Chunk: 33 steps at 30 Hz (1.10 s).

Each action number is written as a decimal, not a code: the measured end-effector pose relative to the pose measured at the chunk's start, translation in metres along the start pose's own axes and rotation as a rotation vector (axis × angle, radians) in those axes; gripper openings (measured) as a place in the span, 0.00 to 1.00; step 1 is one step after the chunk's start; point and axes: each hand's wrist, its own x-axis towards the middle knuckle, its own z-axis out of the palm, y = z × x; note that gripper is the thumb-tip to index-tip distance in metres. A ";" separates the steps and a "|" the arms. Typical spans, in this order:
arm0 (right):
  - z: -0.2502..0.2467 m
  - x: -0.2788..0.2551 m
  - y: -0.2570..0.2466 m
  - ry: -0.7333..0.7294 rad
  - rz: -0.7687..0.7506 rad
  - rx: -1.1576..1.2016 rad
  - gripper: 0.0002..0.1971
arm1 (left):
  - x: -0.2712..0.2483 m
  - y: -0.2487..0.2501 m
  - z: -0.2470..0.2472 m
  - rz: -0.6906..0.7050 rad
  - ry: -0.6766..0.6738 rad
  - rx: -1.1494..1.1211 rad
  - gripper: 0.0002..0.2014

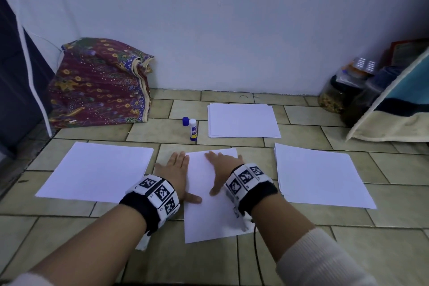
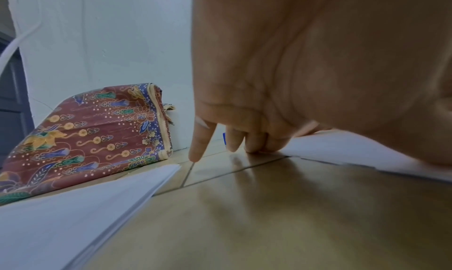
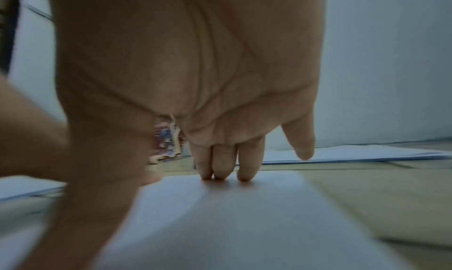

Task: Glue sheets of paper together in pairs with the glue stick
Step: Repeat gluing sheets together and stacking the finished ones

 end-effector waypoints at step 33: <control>0.016 0.001 -0.028 0.114 0.107 0.063 0.35 | -0.017 0.003 -0.015 0.029 0.062 -0.110 0.48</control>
